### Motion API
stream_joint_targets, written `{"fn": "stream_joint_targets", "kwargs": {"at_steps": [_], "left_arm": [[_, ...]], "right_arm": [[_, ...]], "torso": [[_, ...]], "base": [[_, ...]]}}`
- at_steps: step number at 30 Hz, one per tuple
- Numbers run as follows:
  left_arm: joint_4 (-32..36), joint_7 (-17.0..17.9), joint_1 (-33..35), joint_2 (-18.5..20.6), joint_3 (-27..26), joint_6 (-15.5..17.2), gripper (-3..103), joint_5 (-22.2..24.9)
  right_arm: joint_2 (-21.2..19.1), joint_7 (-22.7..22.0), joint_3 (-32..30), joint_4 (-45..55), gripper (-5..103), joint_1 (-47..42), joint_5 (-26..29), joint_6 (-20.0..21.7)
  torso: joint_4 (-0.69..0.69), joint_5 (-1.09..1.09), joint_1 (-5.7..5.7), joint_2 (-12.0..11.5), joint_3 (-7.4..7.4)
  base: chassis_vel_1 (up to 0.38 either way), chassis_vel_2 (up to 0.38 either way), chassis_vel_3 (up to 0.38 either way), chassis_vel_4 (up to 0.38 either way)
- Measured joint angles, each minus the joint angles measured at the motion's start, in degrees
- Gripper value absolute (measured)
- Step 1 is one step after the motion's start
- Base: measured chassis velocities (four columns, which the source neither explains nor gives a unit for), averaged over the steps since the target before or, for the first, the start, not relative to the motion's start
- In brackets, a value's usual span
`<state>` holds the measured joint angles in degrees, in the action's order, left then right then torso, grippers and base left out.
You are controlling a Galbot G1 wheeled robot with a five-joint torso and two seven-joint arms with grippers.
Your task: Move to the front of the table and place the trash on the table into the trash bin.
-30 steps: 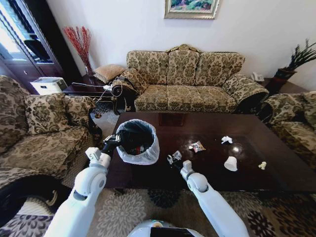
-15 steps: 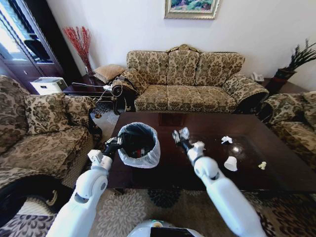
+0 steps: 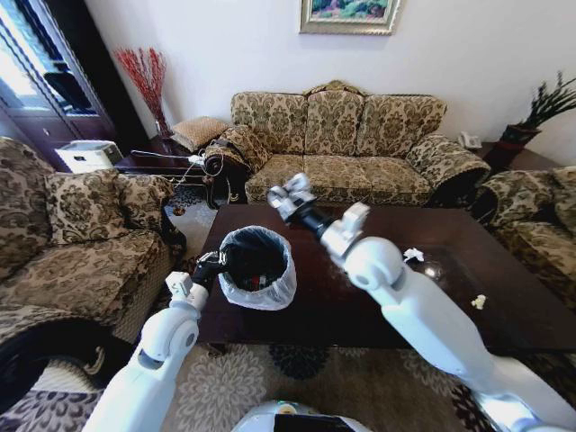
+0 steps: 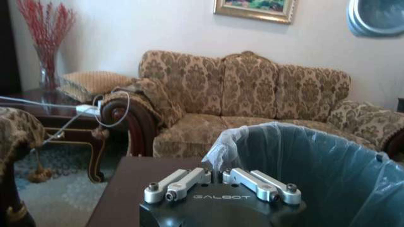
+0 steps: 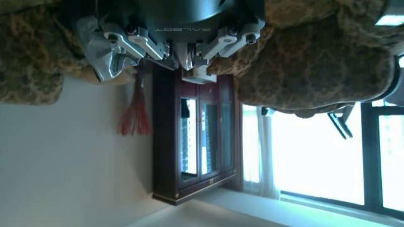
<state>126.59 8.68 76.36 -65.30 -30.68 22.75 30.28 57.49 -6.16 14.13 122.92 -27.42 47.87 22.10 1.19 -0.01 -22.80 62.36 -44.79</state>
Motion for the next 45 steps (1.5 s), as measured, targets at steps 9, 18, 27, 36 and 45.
{"fn": "stream_joint_targets", "kwargs": {"at_steps": [9,18,27,36,45], "left_arm": [[-0.98,0.34,-1.83,0.71,-0.24,0.76,3,2.36],[-1.08,0.33,-1.37,-0.30,-0.11,0.79,3,2.26],[-1.01,0.20,-1.92,-0.15,-0.35,0.76,3,2.13],[-1.18,0.12,-1.80,-0.97,-0.23,0.12,3,0.78],[0.62,-1.07,2.14,-2.80,-3.07,-1.55,3,-2.47]], "right_arm": [[-1.01,0.68,7.63,-0.24,12,-0.63,-0.18,-0.06],[-0.88,-1.12,9.56,-1.90,31,-0.73,-0.64,0.83],[0.07,-2.10,6.30,-2.84,69,-1.58,-1.80,-0.02],[-2.87,-8.79,-4.55,-3.48,98,-6.31,-3.40,-2.48],[-2.72,-8.14,-18.04,-13.91,100,-20.26,-10.30,-5.40]], "torso": [[-0.02,0.00,0.00,0.00,0.00],[-0.01,0.01,0.00,0.00,0.00],[0.00,0.01,0.00,0.01,0.00],[0.01,0.01,0.00,0.01,0.00],[0.03,0.06,0.00,0.01,0.00]], "base": [[0.000,0.000,0.000,0.000],[0.000,0.000,0.000,0.000],[0.000,0.000,0.000,0.000],[0.000,0.000,0.000,0.000],[0.000,0.000,0.000,0.000]]}}
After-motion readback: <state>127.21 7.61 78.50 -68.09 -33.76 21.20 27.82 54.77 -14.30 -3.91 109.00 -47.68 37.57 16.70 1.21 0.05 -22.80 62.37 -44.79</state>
